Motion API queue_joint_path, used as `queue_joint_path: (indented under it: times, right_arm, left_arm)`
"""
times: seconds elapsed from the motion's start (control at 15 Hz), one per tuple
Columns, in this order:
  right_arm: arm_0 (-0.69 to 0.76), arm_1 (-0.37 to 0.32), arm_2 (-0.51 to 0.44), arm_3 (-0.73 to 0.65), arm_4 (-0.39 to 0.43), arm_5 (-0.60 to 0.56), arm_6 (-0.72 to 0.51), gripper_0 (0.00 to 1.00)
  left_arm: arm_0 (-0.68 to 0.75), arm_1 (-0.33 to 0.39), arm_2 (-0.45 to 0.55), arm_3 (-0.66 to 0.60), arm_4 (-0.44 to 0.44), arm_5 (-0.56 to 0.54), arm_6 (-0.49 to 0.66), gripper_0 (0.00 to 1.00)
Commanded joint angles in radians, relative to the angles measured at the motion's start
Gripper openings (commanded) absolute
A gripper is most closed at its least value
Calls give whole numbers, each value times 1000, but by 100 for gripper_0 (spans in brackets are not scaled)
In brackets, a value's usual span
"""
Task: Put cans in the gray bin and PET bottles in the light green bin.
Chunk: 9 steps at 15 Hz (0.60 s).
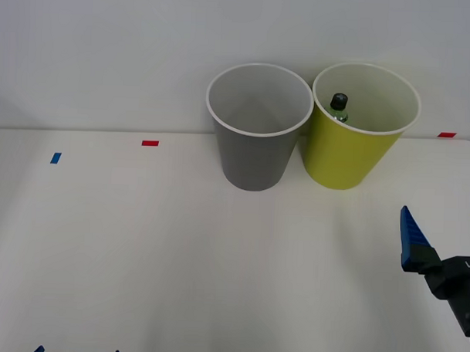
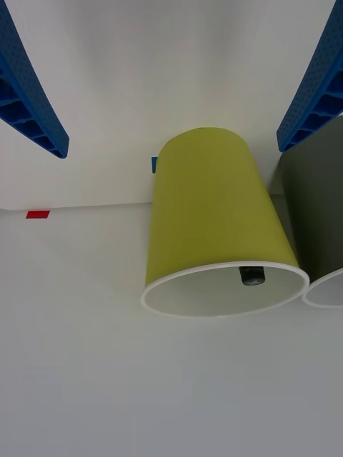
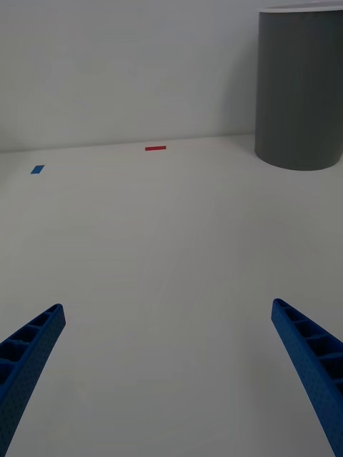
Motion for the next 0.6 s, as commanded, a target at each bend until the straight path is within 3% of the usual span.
queue_joint_path:
  times: [0.07, 0.6]
  right_arm:
    - [30, 12, 36, 132, 39, -169, 27, 100]
    - [214, -19, 143, 277, 62, -464, 81, 100]
  left_arm:
    - [0, 0, 0, 0, 0, 0, 0, 100]
    - [0, 0, 0, 0, 0, 0, 0, 100]
